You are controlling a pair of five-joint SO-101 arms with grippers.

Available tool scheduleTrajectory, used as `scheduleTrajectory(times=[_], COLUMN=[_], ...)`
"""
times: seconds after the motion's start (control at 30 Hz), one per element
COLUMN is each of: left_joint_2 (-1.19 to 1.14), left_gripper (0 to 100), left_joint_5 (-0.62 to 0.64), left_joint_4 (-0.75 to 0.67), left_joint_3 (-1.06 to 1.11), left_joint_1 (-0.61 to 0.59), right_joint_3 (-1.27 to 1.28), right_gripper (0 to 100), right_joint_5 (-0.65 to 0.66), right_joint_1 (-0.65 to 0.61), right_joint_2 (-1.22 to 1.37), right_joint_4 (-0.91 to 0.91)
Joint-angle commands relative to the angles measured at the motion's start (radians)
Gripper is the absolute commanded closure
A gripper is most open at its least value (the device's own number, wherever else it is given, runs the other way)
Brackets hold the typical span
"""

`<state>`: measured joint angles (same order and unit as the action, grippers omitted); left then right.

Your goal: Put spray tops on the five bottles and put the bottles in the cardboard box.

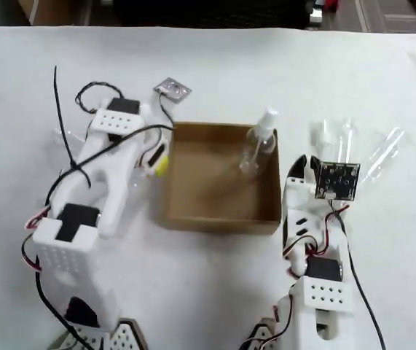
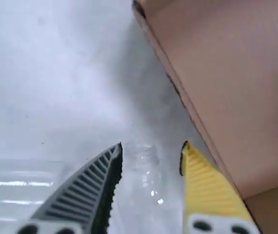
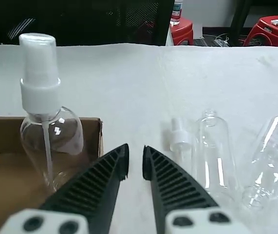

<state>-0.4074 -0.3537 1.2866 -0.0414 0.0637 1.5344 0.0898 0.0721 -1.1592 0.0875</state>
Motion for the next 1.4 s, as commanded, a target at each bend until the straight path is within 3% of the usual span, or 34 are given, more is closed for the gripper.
scheduleTrajectory(times=[0.0, 0.43, 0.67, 0.93, 1.13, 1.37], left_joint_2=[0.005, 0.004, 0.004, 0.015, 0.01, 0.01], left_gripper=[81, 81, 90, 91, 91, 90], left_joint_5=[0.012, 0.014, 0.009, 0.014, 0.014, 0.014], left_joint_4=[0.009, 0.011, 0.002, 0.014, 0.132, 0.144], left_joint_3=[-0.04, -0.037, -0.012, -0.015, -0.121, -0.11], left_joint_1=[0.021, 0.013, 0.007, 0.008, -0.004, -0.01], right_joint_3=[-0.009, -0.009, -0.009, -0.009, -0.009, -0.009], right_gripper=[96.0, 96.0, 96.0, 96.0, 96.0, 96.0], right_joint_5=[0.009, 0.009, 0.009, 0.009, 0.009, 0.009], right_joint_1=[0.002, 0.002, 0.002, 0.002, 0.002, 0.002], right_joint_2=[-0.007, -0.007, -0.007, -0.007, -0.007, -0.007], right_joint_4=[-0.022, -0.022, -0.021, -0.022, -0.024, -0.024])
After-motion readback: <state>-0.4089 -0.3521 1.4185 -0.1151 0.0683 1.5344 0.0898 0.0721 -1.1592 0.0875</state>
